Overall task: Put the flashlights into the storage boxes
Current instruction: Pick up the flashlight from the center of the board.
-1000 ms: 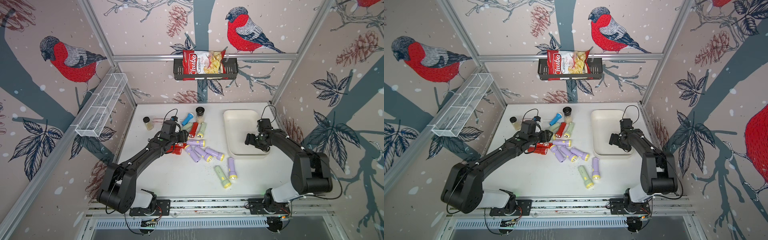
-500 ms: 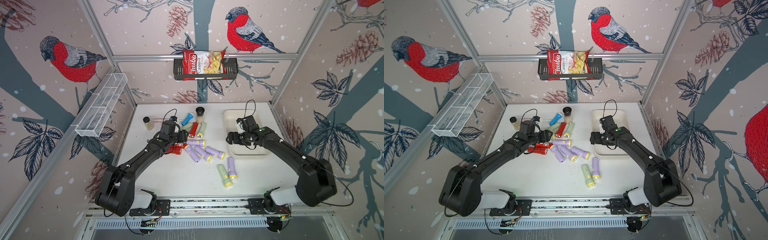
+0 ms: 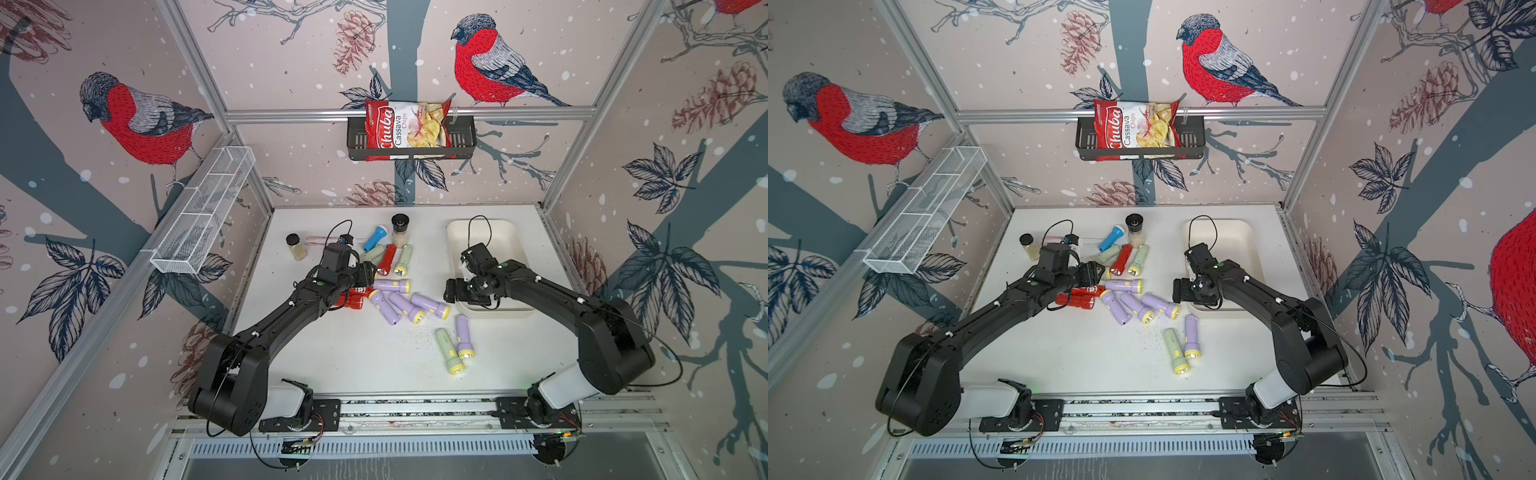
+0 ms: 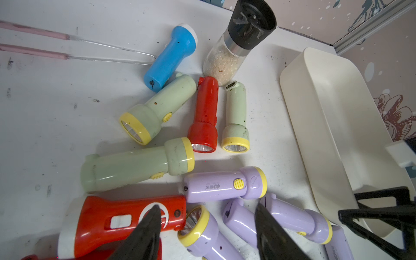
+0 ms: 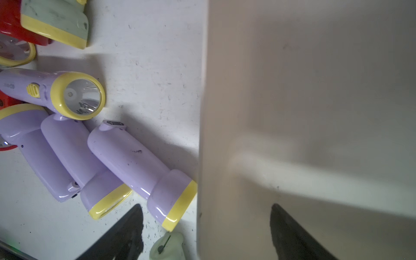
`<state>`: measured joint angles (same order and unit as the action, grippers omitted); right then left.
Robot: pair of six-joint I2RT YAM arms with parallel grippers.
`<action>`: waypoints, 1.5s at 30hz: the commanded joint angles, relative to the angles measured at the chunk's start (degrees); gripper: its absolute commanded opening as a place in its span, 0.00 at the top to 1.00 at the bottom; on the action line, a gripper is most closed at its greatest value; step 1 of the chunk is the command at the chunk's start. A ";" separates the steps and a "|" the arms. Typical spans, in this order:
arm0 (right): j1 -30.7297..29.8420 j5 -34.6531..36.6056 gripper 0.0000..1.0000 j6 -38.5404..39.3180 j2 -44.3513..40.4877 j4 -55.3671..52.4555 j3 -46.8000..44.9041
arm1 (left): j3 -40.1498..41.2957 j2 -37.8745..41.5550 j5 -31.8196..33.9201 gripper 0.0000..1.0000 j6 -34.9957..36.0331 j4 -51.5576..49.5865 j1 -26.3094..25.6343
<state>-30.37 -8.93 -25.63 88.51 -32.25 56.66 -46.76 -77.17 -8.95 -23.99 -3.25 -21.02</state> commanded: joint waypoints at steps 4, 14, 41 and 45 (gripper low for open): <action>-2.30 0.60 0.12 -3.97 -4.11 -0.39 -2.61 | 0.17 0.60 -0.61 0.35 0.13 1.04 -0.08; -12.02 11.04 0.12 -11.78 -19.17 -6.56 -2.21 | 2.01 2.92 -5.71 0.37 -0.65 2.32 -0.08; -27.00 8.71 0.33 -9.03 -1.16 0.08 -8.05 | 6.82 9.25 -2.70 0.38 -1.78 -0.02 -0.24; -27.04 8.84 0.39 -8.22 0.25 0.85 -7.98 | 7.05 9.78 -2.39 0.38 -1.92 -0.18 -0.18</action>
<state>-57.32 -0.34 -35.66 88.25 -32.32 48.34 -39.81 -67.85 -11.90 -25.58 -3.62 -21.17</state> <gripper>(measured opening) 0.620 0.625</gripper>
